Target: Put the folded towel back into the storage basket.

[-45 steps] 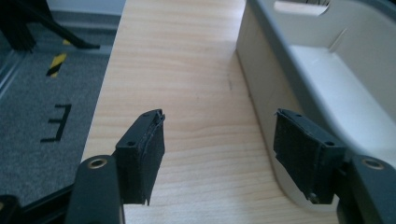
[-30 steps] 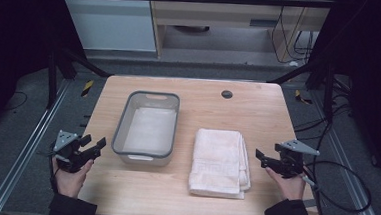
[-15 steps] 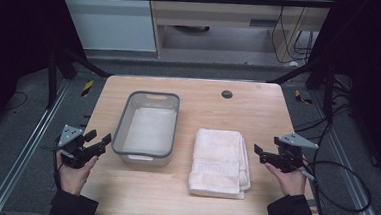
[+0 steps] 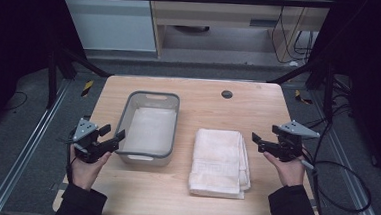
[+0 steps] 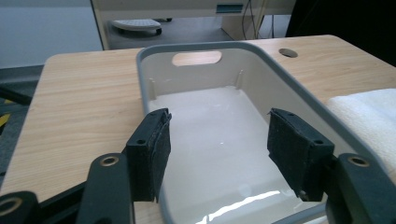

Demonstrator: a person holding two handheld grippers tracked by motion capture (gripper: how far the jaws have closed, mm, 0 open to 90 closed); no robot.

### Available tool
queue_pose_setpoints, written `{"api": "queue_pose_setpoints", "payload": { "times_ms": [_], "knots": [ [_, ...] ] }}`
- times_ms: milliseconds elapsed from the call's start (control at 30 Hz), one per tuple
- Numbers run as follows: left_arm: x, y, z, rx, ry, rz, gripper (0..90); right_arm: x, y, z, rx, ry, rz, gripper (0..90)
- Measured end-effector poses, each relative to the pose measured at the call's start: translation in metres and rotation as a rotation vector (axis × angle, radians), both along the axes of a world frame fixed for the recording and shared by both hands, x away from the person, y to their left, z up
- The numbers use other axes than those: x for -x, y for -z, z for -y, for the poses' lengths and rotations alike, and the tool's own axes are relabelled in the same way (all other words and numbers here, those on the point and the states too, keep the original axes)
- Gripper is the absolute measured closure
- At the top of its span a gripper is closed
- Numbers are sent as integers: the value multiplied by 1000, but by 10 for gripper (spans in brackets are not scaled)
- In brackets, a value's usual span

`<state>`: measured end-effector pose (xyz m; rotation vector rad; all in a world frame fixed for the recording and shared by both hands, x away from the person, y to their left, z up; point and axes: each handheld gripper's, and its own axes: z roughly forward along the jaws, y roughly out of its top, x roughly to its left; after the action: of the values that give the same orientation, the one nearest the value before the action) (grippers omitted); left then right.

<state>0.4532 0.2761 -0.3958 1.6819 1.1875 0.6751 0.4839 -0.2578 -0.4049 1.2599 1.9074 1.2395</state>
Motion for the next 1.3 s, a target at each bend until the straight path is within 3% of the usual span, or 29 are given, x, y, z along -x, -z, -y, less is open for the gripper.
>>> {"api": "queue_pose_setpoints", "payload": {
  "times_ms": [667, 1033, 1300],
  "knots": [
    [-1, -11, 65, -38, 132, 26, 391, -13, -18, -12, -21, -30, 15, 193],
    [2, -8, 96, -45, 188, 13, 378, -19, -22, -17, -20, -44, 16, 200],
    [6, 0, 118, -43, 247, -12, 370, -22, -16, -25, -2, -74, 3, 200]
  ]
}}
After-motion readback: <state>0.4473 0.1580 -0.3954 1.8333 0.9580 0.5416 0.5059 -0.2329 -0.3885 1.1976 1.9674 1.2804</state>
